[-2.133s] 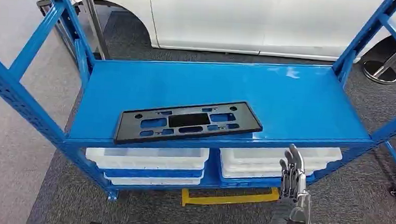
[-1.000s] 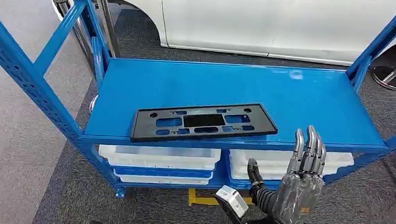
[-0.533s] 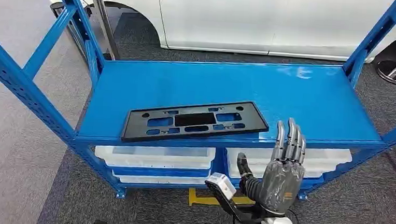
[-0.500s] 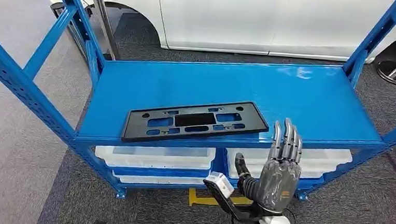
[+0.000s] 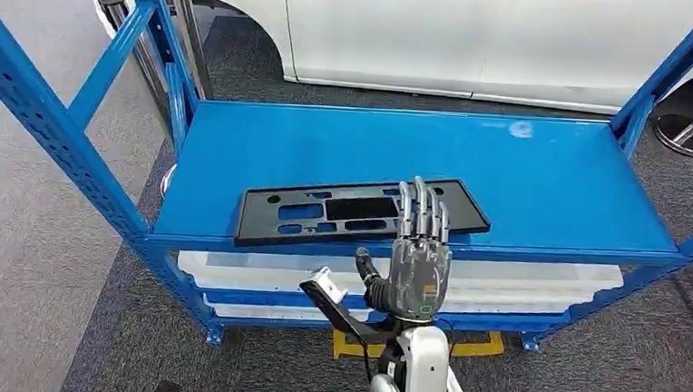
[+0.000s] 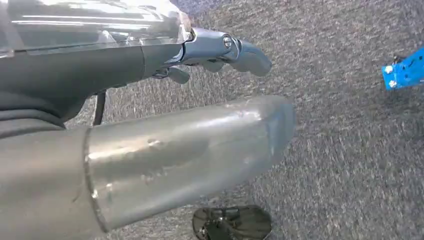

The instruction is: Take the parts from the cabinet and place them on the table.

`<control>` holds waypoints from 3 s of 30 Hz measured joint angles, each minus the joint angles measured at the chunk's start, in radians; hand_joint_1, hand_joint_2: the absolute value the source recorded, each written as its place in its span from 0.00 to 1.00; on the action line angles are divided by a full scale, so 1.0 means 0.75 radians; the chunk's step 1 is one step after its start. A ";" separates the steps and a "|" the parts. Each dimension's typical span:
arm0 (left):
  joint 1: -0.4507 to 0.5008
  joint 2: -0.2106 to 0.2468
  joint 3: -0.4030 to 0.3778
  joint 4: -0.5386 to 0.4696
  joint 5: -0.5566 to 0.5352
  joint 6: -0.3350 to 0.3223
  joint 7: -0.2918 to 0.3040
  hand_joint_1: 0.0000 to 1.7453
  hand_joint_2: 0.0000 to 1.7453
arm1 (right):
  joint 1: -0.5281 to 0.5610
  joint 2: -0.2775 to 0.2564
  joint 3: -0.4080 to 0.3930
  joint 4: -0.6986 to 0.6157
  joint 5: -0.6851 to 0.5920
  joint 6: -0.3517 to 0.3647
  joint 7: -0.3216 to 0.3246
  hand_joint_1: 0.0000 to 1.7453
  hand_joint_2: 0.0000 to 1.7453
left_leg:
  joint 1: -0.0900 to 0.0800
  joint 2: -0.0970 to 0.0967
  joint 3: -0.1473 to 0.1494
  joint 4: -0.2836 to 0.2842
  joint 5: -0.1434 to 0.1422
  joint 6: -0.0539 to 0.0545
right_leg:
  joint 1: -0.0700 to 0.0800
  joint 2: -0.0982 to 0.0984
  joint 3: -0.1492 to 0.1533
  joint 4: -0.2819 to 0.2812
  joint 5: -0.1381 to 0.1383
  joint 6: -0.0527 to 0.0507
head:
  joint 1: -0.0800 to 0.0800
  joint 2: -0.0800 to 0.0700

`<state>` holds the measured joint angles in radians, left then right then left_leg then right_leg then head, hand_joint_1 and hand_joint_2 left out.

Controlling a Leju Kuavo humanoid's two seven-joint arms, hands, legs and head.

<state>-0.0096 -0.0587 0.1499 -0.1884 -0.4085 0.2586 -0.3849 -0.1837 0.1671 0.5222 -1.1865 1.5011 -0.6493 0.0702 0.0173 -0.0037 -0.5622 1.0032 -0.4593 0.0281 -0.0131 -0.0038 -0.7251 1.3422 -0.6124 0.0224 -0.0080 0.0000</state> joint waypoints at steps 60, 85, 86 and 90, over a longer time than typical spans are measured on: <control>-0.016 0.013 0.045 0.000 -0.086 -0.111 0.050 0.00 0.00 | -0.169 0.069 -0.028 0.367 -0.253 -0.018 -0.033 0.00 1.00 | 0.005 0.002 -0.010 0.002 0.001 0.000 | 0.007 0.006 0.019 -0.039 -0.011 -0.015 | 0.000 0.000; -0.010 0.022 0.102 0.000 -0.116 -0.113 0.054 0.00 0.00 | -0.163 0.048 0.018 0.273 -0.340 0.074 -0.068 0.00 1.00 | -0.011 -0.004 -0.026 0.021 -0.002 -0.036 | 0.020 0.008 0.176 -0.417 0.198 -0.048 | -0.001 0.000; -0.009 0.022 0.104 0.000 -0.114 -0.113 0.054 0.00 0.00 | -0.158 0.048 0.018 0.259 -0.352 0.075 -0.076 0.00 1.00 | 0.007 -0.003 -0.017 0.002 0.008 -0.022 | 0.026 0.008 0.175 -0.412 0.190 -0.040 | -0.002 0.000; -0.010 0.022 0.116 0.000 -0.111 -0.113 0.048 0.00 0.00 | -0.126 0.040 0.021 0.200 -0.395 0.096 -0.103 0.00 1.00 | 0.004 0.002 -0.014 -0.003 0.009 -0.005 | 0.011 0.009 0.026 -0.091 0.017 -0.017 | -0.001 0.000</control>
<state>-0.0168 -0.0423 0.2369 -0.1885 -0.4921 0.1740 -0.3487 -0.2783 0.1969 0.5379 -1.0364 1.2051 -0.5772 -0.0072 0.0206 -0.0019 -0.5728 1.0007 -0.4529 0.0244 -0.0047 0.0027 -0.7053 1.2739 -0.5996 0.0098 -0.0084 0.0000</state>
